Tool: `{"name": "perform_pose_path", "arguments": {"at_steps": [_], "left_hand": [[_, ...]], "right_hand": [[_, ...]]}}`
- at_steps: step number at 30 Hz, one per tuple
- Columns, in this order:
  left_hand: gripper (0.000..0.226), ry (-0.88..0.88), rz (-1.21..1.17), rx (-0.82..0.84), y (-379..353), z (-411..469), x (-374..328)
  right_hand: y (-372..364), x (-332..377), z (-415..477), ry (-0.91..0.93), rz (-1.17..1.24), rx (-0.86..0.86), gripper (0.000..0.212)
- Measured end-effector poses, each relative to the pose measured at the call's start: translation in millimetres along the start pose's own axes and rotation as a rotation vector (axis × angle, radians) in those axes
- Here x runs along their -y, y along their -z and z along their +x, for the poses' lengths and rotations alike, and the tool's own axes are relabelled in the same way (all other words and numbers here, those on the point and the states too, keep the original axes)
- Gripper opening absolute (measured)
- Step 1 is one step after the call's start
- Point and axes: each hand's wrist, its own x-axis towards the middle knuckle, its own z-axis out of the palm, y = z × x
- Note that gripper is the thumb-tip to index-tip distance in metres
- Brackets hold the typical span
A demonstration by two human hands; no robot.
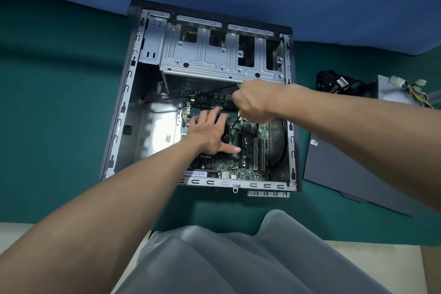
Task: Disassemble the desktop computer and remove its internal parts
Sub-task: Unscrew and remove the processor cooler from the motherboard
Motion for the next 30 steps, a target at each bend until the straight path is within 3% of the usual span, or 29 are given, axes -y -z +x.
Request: {"name": "perform_pose_path", "arguments": {"at_steps": [4, 7, 10, 13, 15, 21, 26, 30], "left_hand": [[0.105, 0.000, 0.000, 0.004, 1, -1, 0], [0.103, -0.007, -0.007, 0.003, 2, -2, 1], [0.106, -0.002, 0.003, 0.007, 2, -2, 0], [0.103, -0.007, -0.003, 0.002, 3, -2, 0], [0.103, -0.010, -0.006, 0.000, 2, -3, 0], [0.103, -0.003, 0.000, -0.011, 1, -2, 0], [0.104, -0.003, 0.009, -0.018, -1, 0, 0], [0.110, -0.001, 0.025, -0.006, -2, 1, 2]], "right_hand": [[-5, 4, -3, 0.097, -0.007, -0.097, 0.040], [-9, 0, 3, 0.086, 0.146, -0.082, 0.039], [-10, 0, 7, -0.143, 0.435, -0.061, 0.048], [-6, -2, 8, -0.338, 0.596, 0.090, 0.036], [-4, -1, 8, -0.332, 0.487, 0.123, 0.032], [-6, 1, 3, -0.107, 0.082, 0.003, 0.032], [-10, -1, -9, 0.200, -0.212, -0.103, 0.039], [-15, 5, -5, 0.327, -0.280, -0.153, 0.030]]}}
